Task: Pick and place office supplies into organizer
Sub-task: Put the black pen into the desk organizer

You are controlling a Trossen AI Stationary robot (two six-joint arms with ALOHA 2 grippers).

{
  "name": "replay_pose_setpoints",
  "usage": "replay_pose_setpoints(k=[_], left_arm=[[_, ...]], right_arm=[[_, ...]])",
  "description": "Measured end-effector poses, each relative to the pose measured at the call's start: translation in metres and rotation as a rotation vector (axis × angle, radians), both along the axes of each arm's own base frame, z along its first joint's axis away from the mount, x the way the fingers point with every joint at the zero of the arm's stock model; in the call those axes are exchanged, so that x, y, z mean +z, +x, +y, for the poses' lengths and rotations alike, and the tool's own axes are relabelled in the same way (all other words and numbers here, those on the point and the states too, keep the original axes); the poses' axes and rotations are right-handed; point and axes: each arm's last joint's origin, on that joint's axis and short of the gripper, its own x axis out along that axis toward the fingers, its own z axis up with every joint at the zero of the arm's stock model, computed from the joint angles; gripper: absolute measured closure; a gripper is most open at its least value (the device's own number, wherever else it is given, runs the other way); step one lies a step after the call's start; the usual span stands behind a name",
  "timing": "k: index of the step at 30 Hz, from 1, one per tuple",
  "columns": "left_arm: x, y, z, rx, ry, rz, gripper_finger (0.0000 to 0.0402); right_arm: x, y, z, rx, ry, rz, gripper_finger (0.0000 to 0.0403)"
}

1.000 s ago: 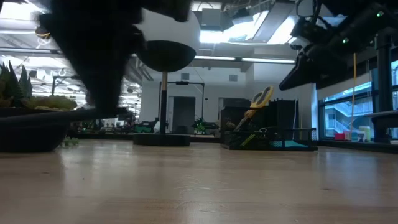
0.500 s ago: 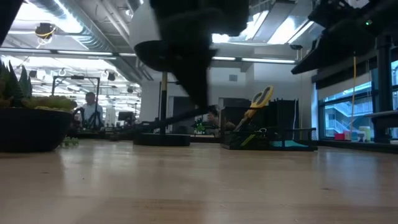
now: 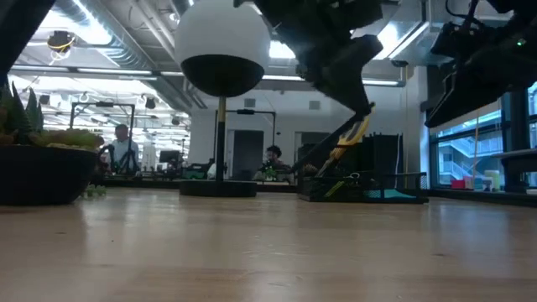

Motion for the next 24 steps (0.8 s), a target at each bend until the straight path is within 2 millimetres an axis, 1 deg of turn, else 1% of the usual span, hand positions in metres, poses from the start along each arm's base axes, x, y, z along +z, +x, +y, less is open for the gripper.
replay_pose_setpoints(k=[7,10,12,16,19,24], left_arm=[[0.029,0.006,0.033,0.045,0.019,-0.174,0.0352],[0.045,0.008,0.047,0.068,0.013,-0.279,0.0352],[0.051,0.009,0.055,0.076,0.009,-0.322,0.0352],[0.057,0.012,0.074,0.062,-0.022,-0.393,0.0352],[0.058,0.011,0.088,0.087,-0.020,-0.405,0.0352],[0.057,0.009,0.108,0.140,-0.005,-0.406,0.0352]], right_arm=[[-0.002,-0.001,0.004,-0.015,0.040,-0.015,0.0274],[-0.009,-0.002,0.004,-0.030,0.048,-0.013,0.0274],[-0.017,-0.004,0.004,-0.035,0.050,-0.005,0.0274],[-0.033,-0.007,0.002,-0.058,0.063,0.002,0.0274],[-0.043,-0.011,0.001,-0.075,0.069,0.023,0.0274],[-0.042,-0.011,0.002,-0.082,0.085,0.014,0.0274]])
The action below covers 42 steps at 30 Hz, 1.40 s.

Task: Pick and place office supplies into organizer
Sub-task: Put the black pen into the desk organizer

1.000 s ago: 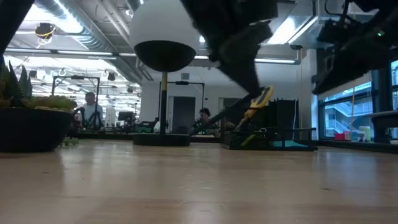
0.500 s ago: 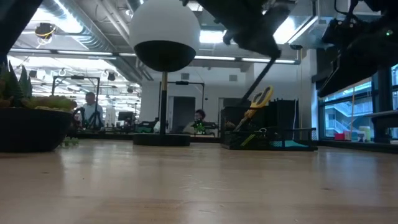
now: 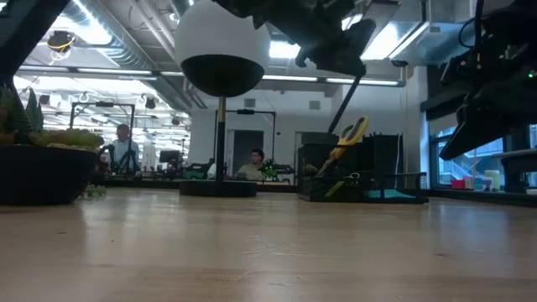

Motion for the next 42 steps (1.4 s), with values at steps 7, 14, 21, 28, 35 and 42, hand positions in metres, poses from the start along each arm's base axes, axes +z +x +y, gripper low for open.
replay_pose_setpoints(k=[7,14,21,28,35,42], left_arm=[[-0.004,-0.004,0.021,0.054,-0.033,-0.005,0.0352],[-0.023,-0.009,0.029,0.085,-0.084,0.030,0.0352],[-0.033,-0.012,0.029,0.095,-0.112,0.041,0.0352],[-0.056,-0.011,0.030,0.117,-0.144,0.072,0.0352],[-0.064,-0.008,0.031,0.118,-0.146,0.084,0.0352],[-0.065,-0.009,0.031,0.120,-0.149,0.095,0.0335]], right_arm=[[0.001,0.001,0.000,0.013,-0.005,0.000,0.0274],[0.001,0.001,0.000,0.016,-0.008,0.002,0.0274],[0.001,0.001,0.000,0.016,-0.007,0.000,0.0274],[0.001,0.001,0.000,0.018,-0.008,-0.002,0.0274],[0.001,0.001,0.000,0.020,-0.009,-0.004,0.0274],[0.001,0.001,0.000,0.020,-0.010,-0.004,0.0274]])
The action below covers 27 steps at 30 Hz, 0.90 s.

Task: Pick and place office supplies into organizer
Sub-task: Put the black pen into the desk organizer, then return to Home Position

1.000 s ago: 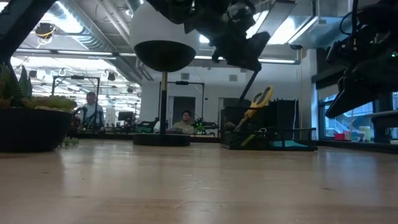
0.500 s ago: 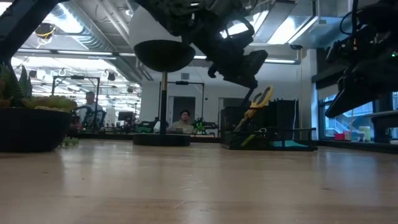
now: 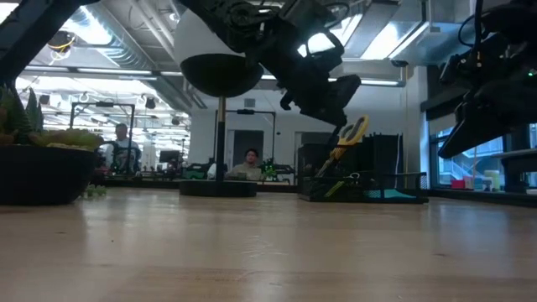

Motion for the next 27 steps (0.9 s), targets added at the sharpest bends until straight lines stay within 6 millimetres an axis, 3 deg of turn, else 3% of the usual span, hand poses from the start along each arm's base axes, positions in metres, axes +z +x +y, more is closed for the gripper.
replay_pose_setpoints(k=[9,14,21,27], left_arm=[[0.003,0.000,-0.005,-0.015,0.009,0.001,0.0305],[0.030,-0.007,-0.018,-0.067,0.073,0.027,0.0306],[0.078,-0.038,-0.046,-0.133,0.088,0.089,0.0315],[0.100,-0.067,-0.051,-0.157,0.064,0.175,0.0324]], right_arm=[[0.000,0.000,0.000,0.000,0.000,0.001,0.0274],[0.000,-0.001,0.000,0.001,-0.002,0.008,0.0274],[0.005,-0.001,0.000,0.029,-0.016,-0.030,0.0274],[0.024,0.015,-0.001,0.092,-0.284,-0.184,0.0274]])
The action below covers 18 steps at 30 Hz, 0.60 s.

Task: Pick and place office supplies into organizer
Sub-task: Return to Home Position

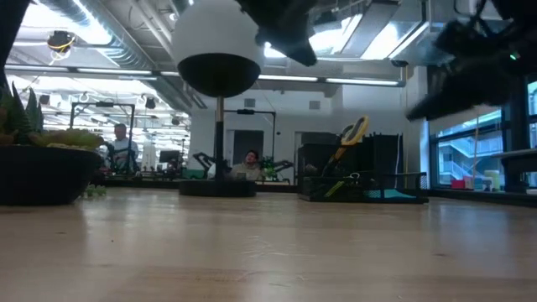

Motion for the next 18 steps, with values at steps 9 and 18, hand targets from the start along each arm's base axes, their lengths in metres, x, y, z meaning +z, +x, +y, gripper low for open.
replay_pose_setpoints(k=[9,18], left_arm=[[-0.017,-0.061,0.010,0.076,-0.019,-0.016,0.0340],[-0.040,-0.139,0.012,0.101,-0.058,-0.347,0.0343]], right_arm=[[0.025,0.020,-0.031,0.080,-0.146,-0.134,0.0274],[0.034,0.002,-0.065,-0.123,-0.177,-0.154,0.0274]])
